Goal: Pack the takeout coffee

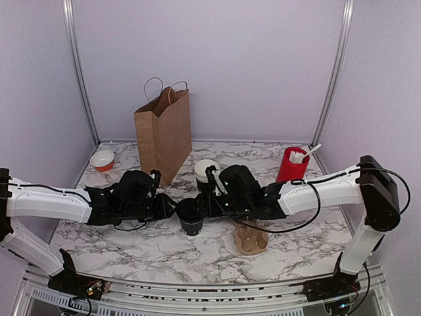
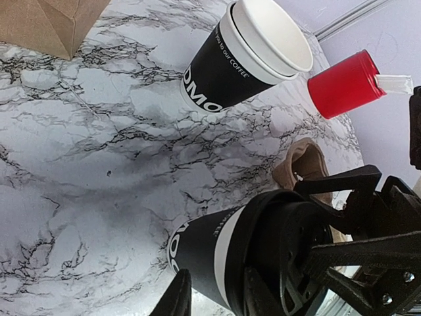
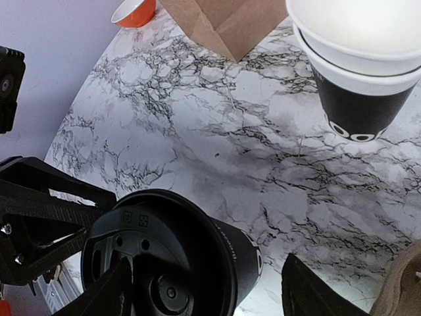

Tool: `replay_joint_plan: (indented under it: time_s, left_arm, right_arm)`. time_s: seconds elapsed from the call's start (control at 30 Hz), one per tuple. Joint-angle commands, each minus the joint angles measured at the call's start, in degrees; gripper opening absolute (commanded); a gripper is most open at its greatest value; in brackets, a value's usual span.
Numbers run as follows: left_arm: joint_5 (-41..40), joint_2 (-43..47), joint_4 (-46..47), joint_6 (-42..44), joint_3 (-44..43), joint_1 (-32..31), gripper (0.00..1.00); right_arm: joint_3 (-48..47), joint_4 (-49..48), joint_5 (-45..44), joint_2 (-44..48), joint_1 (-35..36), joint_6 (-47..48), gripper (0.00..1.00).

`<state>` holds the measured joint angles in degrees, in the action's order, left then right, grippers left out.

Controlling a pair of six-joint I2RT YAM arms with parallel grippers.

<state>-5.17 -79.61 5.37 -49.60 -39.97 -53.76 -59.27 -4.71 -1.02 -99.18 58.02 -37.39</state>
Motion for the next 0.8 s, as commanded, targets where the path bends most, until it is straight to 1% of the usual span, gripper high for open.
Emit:
replay_joint_plan:
  time_s: [0.0,0.17,0.33,0.57,0.67,0.77]
  left_arm:
    - [3.11,-6.0,-24.14,1.71,1.66,-1.51,0.28]
    - [2.39,-8.77,-25.42,3.3,-0.39,-1.26,0.28]
    - [3.72,-11.29,-25.31,3.4,1.62,-1.09,0.24]
    - [5.3,-13.45,-23.39,3.13,4.28,-1.08,0.23]
    - [5.49,-13.31,-22.51,2.59,3.97,-1.26,0.23]
    - [5.24,-12.03,-23.8,2.96,2.11,-1.26,0.23]
  right_arm:
    - [1.06,7.13,-1.71,-2.01,0.15,2.43,0.74]
    - [2.0,6.93,-1.95,-1.41,0.18,2.75,0.74]
    - [3.04,6.35,-1.88,-1.31,0.27,3.01,0.74]
    - [4.13,5.58,-1.62,-0.98,0.25,2.93,0.74]
    - [4.35,5.49,-1.54,-0.76,0.25,2.83,0.74]
    - [4.27,5.86,-1.44,-0.3,0.25,2.89,0.74]
